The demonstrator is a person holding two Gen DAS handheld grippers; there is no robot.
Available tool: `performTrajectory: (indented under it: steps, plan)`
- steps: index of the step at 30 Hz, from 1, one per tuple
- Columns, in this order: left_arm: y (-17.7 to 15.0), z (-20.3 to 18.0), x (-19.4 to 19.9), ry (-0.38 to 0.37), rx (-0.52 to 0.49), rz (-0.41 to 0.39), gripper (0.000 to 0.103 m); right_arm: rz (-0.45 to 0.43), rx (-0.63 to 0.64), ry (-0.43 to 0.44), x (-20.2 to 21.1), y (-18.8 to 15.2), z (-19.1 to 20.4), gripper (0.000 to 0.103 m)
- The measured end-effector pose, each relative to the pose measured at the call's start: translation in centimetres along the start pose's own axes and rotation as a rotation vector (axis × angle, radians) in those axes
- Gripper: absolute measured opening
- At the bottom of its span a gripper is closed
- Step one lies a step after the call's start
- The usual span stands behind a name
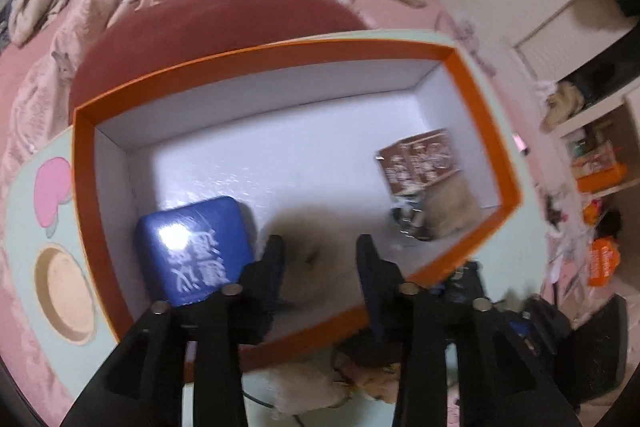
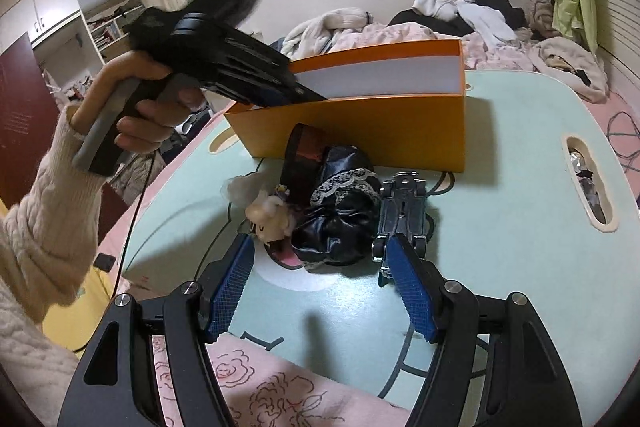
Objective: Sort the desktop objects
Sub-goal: 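Grasp the white fluffy pompom with the left tool, place it on the table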
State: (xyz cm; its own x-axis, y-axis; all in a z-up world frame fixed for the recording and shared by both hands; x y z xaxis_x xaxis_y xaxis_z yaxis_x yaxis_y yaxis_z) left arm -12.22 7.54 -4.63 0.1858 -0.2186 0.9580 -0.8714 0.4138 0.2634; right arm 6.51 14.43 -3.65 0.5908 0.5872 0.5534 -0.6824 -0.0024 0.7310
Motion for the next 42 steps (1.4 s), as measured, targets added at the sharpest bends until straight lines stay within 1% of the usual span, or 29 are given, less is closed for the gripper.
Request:
performTrajectory:
  steps: [2,3,5,6,9,11,12,14,15,17,18,20,22,23,25,26,27,29,30,31,32,34,35,36,38,39,40,41,42]
  plan:
    - [0.0,0.0,-0.7,-0.032,-0.002,0.049,0.046,0.0,0.002,0.001,0.1,-0.2,-0.1,0.069]
    - [0.0,0.1,-1.2,-0.056,0.005,0.077,0.044,-0.002,0.0,0.002,0.1,-0.3,-0.1,0.069]
    - [0.3,-0.1,-2.1,-0.106,0.007,0.098,0.029,-0.005,-0.006,0.004,0.2,-0.2,-0.1,0.069]
    - [0.3,0.0,-2.4,-0.119,0.014,0.103,0.025,-0.005,-0.007,0.006,0.2,-0.3,-0.1,0.069]
    - [0.1,0.6,-3.2,-0.183,0.099,0.103,0.021,-0.004,-0.007,0.004,0.2,-0.2,-0.2,0.069]
    - [0.1,0.7,-2.7,-0.212,0.118,0.013,0.021,-0.008,-0.011,0.004,0.3,-0.2,-0.2,0.069]
    - [0.0,0.6,-2.2,-0.242,0.13,-0.034,0.021,-0.012,-0.014,0.003,0.4,-0.2,-0.2,0.069]
    - [-0.4,0.4,0.1,-0.352,0.177,-0.147,0.021,-0.026,-0.019,0.003,0.7,0.1,-0.4,0.069]
    - [-1.0,0.6,1.8,-0.41,0.207,-0.221,0.022,-0.038,-0.018,0.006,0.9,0.4,-0.4,0.069]
    - [-2.3,1.4,4.5,-0.442,0.255,-0.341,0.022,-0.06,-0.013,0.018,1.2,1.5,-0.1,0.069]
    - [-3.0,1.9,5.4,-0.438,0.273,-0.377,0.022,-0.074,-0.006,0.026,1.3,2.2,0.0,0.069]
    - [-5.3,3.1,6.8,-0.397,0.316,-0.451,0.022,-0.112,0.024,0.049,1.3,4.7,0.8,0.069]
    - [-8.4,4.3,6.9,-0.309,0.366,-0.504,0.022,-0.125,0.037,0.069,0.7,6.7,1.3,0.069]
    - [-9.7,4.6,6.6,-0.27,0.382,-0.513,0.022,-0.112,0.03,0.091,-0.1,8.1,1.6,0.069]
    - [-13.0,5.0,5.1,-0.219,0.406,-0.504,0.022,-0.019,-0.022,0.139,-2.7,9.8,1.8,0.069]
    - [-13.8,4.8,4.5,-0.215,0.41,-0.498,0.022,0.061,-0.079,0.147,-4.7,10.6,1.6,0.069]
    - [-15.1,4.3,3.2,-0.211,0.41,-0.485,0.022,0.121,-0.125,0.146,-6.2,11.0,1.3,0.069]
    - [-15.5,4.1,1.8,-0.18,0.397,-0.461,0.022,0.255,-0.234,0.147,-9.8,11.6,0.7,0.069]
    - [-16.0,4.0,1.2,-0.154,0.384,-0.448,0.022,0.3,-0.269,0.152,-11.6,11.9,0.6,0.069]
    - [-16.4,3.8,0.4,-0.128,0.37,-0.436,0.023,0.339,-0.274,0.124,-12.9,11.9,0.5,0.069]
    - [-16.4,3.7,0.2,-0.119,0.364,-0.429,0.026,0.369,-0.265,0.085,-14.0,11.9,0.2,0.069]
    - [-16.7,2.9,0.3,-0.138,0.356,-0.461,0.039,0.442,-0.228,0.003,-16.4,11.7,0.2,0.069]
    - [-16.8,2.5,0.5,-0.158,0.358,-0.481,0.053,0.465,-0.214,-0.015,-17.2,11.5,0.5,0.069]
    - [-16.5,2.3,0.9,-0.168,0.363,-0.492,0.065,0.488,-0.195,-0.027,-17.9,11.3,0.6,0.069]
    - [-16.3,2.1,1.1,-0.176,0.377,-0.517,0.069,0.556,-0.116,-0.063,-19.6,10.0,1.7,0.07]
    - [-16.4,2.1,1.1,-0.174,0.378,-0.529,0.069,0.547,-0.073,-0.087,-19.9,10.0,1.9,0.072]
    - [-16.7,2.1,1.0,-0.174,0.374,-0.538,0.069,0.533,-0.013,-0.124,-20.1,10.2,1.9,0.078]
    - [-16.8,2.1,0.9,-0.176,0.372,-0.541,0.069,0.531,0.031,-0.132,-20.2,10.2,2.0,0.078]
    - [-16.6,2.1,1.3,-0.179,0.372,-0.543,0.069,0.534,0.029,-0.116,-20.1,10.0,1.8,0.078]
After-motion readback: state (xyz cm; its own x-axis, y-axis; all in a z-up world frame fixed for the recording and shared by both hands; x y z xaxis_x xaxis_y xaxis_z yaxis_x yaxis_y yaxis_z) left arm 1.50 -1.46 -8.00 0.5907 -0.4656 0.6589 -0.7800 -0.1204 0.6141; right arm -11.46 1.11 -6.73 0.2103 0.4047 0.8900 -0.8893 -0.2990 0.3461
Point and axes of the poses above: each gripper's, at about its wrist camera, not at the fingertips, and x roughly against the way its jaws point, z to its left, y to its top, the point moved 10 cm from there along -x, roughly the way its jaws point, and after that the axes turned 6 degrees about y, right-handed, at the moved point
